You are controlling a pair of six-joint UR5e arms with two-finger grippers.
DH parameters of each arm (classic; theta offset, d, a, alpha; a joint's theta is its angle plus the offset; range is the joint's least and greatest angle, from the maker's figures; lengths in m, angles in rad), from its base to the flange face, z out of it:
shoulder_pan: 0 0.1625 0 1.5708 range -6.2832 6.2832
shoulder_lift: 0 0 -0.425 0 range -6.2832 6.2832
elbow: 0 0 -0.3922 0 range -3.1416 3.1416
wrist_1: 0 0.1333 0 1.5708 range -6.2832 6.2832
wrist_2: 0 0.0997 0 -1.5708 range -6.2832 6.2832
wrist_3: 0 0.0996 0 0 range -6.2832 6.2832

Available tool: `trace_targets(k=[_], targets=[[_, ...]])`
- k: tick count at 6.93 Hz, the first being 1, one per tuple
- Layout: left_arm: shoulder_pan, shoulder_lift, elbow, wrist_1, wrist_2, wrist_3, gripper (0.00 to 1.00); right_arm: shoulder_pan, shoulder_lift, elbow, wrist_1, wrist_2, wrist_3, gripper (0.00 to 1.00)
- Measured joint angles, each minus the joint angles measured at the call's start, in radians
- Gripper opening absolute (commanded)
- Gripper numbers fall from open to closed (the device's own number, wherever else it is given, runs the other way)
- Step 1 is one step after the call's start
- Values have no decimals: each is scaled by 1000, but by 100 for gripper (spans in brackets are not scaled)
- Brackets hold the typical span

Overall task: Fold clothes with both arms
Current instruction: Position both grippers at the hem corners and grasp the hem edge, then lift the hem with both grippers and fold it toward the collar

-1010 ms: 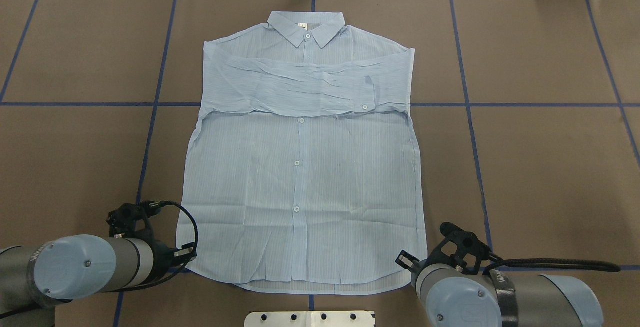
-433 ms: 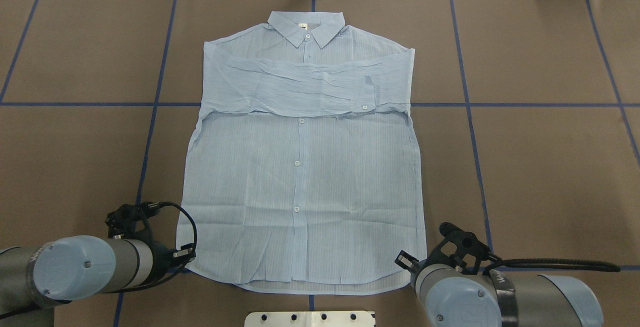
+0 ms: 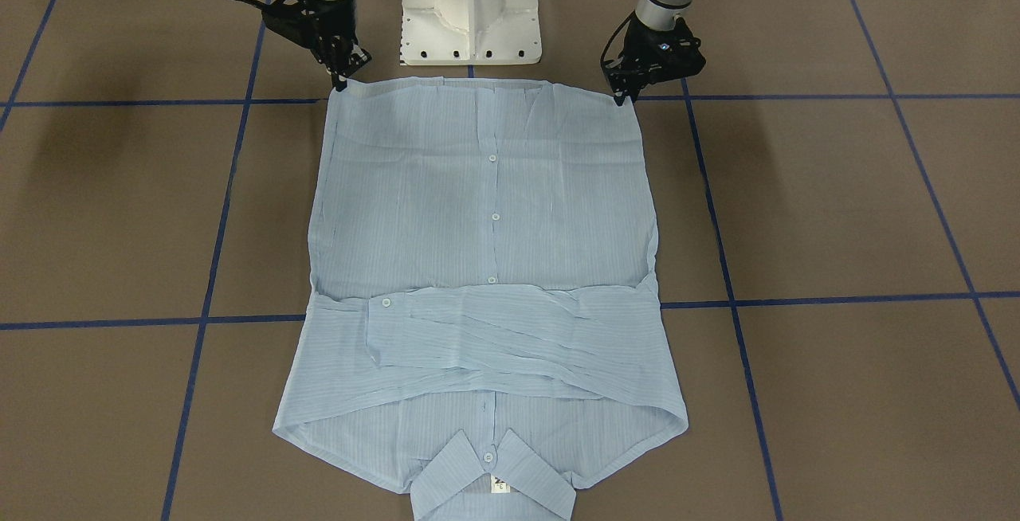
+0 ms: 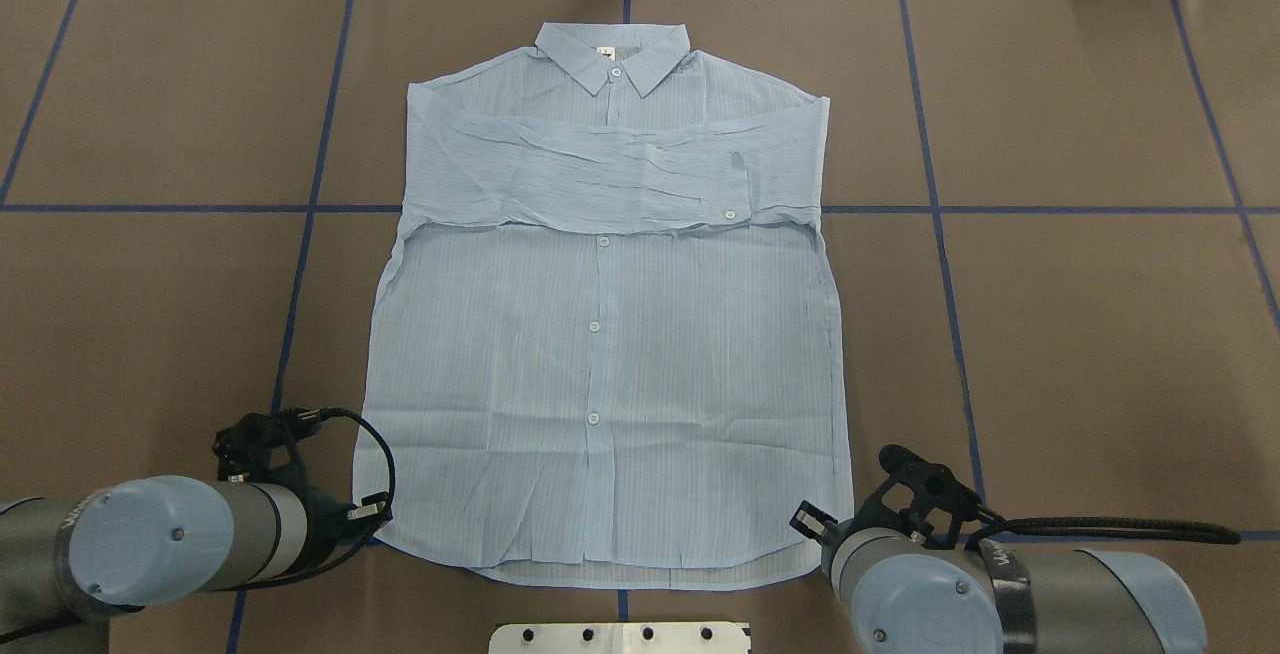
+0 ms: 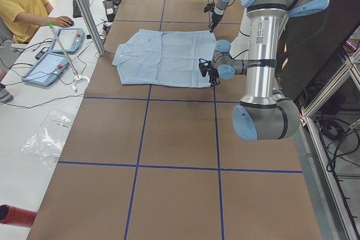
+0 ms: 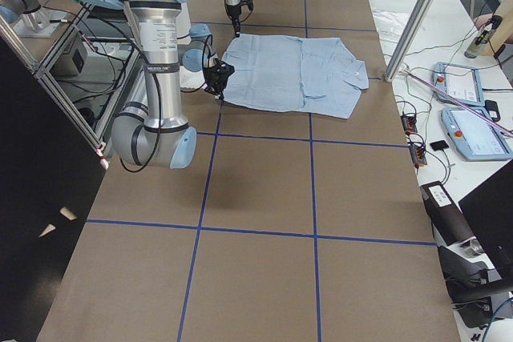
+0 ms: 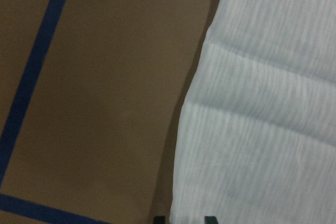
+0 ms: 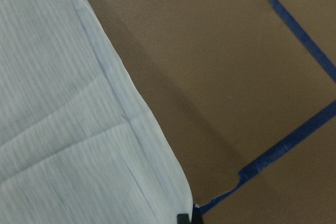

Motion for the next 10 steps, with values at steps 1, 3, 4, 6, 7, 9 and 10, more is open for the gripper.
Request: trace_targets(k=[1, 3, 4, 6, 7, 9, 10], targets=[[1, 0, -1, 1, 0, 0, 0, 0, 0, 0, 0, 0, 0, 0], [-1, 5, -13, 3, -3, -1, 0, 2, -1, 9, 0, 0, 0, 0], [-3, 8, -37, 16, -6, -1, 0, 5, -11, 34, -1, 1, 0, 0], [-4, 11, -102, 52, -10, -55, 0, 8, -68, 105, -1, 2, 1, 0], [-4, 12, -132, 58, -10, -131, 0, 8, -84, 126, -2, 3, 1, 0], [-5, 29, -207, 69, -18, -284, 0, 7, -98, 155, -5, 10, 2, 0], [-6, 52, -239, 74, -27, -302, 0, 7, -111, 174, -7, 12, 1, 0]])
